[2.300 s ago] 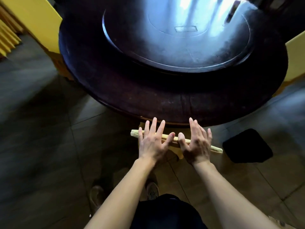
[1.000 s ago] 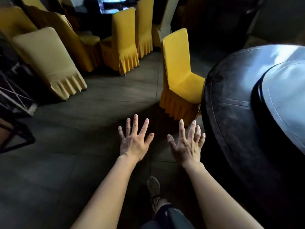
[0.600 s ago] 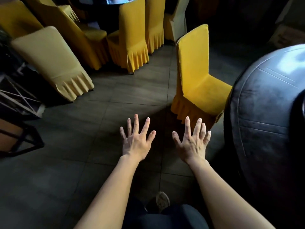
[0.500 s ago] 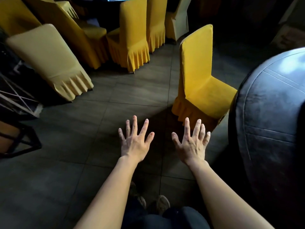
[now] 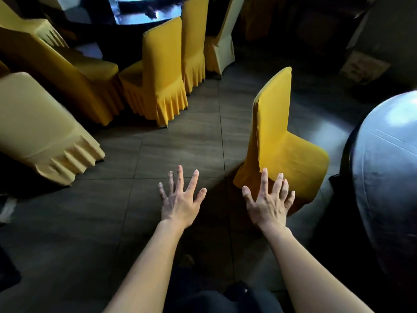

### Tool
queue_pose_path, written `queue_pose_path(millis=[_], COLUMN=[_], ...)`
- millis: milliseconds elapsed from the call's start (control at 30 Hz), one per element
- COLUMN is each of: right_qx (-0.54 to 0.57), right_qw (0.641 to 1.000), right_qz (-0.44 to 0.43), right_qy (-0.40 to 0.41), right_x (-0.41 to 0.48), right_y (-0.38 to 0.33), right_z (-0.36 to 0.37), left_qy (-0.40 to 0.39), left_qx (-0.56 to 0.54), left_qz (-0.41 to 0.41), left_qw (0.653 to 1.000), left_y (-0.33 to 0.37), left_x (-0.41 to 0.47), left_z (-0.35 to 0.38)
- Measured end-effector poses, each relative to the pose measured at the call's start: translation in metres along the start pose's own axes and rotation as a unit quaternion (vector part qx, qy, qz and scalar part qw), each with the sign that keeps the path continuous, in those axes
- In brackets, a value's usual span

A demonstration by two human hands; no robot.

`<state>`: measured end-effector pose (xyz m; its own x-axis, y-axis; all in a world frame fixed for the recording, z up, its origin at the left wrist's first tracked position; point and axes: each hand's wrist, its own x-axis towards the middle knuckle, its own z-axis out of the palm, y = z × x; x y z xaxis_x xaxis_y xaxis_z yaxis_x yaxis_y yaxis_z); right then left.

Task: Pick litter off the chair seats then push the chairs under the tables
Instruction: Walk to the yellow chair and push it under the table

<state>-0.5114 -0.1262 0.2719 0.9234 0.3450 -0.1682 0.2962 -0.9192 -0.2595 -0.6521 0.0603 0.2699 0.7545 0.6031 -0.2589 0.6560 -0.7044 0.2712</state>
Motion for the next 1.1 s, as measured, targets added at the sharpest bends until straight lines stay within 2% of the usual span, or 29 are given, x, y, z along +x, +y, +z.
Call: queue_pose_path(millis=[300, 700, 900, 1100], right_qx=[0.012, 0.062, 0.111, 0.175], right_qw=[0.999, 0.995, 0.981, 0.954], right_qz=[0.047, 0.075, 0.157, 0.241], right_qy=[0.009, 0.005, -0.028, -0.033], right_x=[0.103, 0.318, 0.405, 0.465], right_y=[-0.076, -0.112, -0.114, -0.113], right_z=[-0.009, -0.016, -0.017, -0.01], left_qy=[-0.006, -0.016, -0.032, -0.05], left_qx=[0.005, 0.046, 0.056, 0.058], left_qz=[0.048, 0.107, 0.11, 0.178], left_qw=[0.999, 0.993, 0.992, 0.981], left_y=[-0.007, 0.085, 0.129, 0.186], left_x=[0.146, 0.365, 0.45, 0.523], left_z=[-0.051, -0.092, -0.101, -0.1])
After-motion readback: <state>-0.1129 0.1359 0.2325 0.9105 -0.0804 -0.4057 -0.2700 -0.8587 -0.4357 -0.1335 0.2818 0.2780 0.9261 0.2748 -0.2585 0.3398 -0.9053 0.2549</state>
